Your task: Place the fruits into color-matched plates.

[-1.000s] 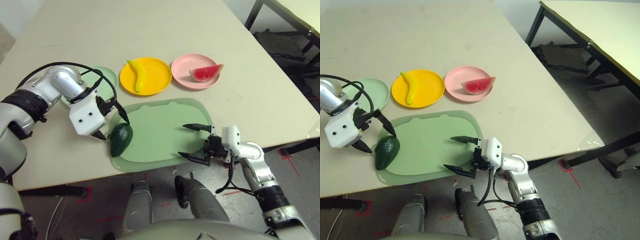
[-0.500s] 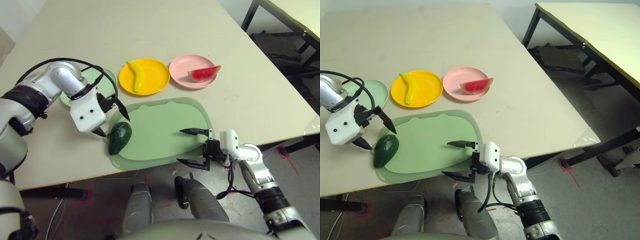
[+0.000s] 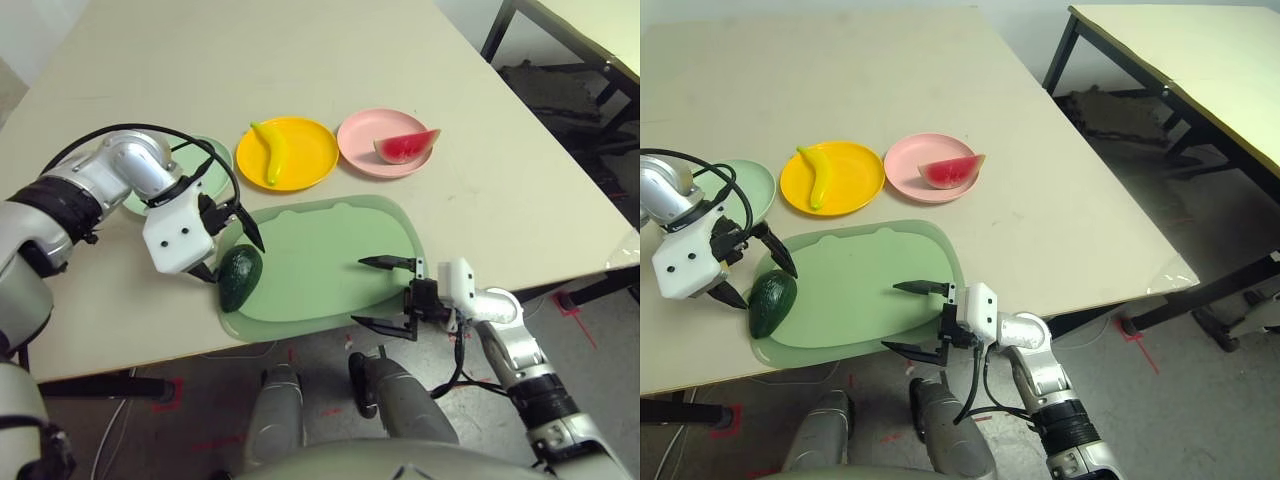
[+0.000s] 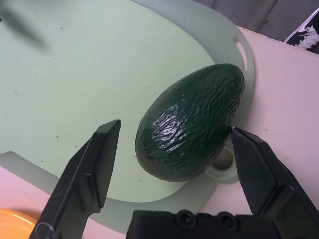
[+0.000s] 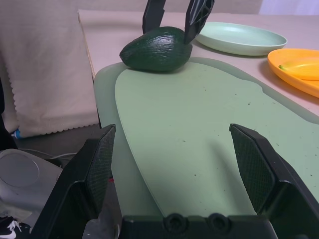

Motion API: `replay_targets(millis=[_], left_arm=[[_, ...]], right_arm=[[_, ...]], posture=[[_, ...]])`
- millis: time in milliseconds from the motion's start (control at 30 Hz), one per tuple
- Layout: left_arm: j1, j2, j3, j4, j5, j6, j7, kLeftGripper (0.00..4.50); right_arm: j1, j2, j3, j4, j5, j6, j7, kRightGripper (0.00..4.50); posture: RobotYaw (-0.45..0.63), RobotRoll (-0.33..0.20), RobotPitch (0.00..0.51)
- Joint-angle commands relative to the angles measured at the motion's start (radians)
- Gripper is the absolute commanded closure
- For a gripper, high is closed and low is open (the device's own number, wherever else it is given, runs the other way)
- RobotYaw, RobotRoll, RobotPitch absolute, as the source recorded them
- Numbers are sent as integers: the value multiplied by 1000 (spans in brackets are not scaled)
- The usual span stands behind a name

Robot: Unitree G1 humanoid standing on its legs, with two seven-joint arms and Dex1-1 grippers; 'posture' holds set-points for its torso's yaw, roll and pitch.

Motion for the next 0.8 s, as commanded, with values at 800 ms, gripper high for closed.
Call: replay_targets(millis=[800], left_arm=[[59,-51,21,91,89,-46,-9,0]], right_arm=[[12,-4,22,-17,-8,13,-24,26]], posture=[[-154,0,148]])
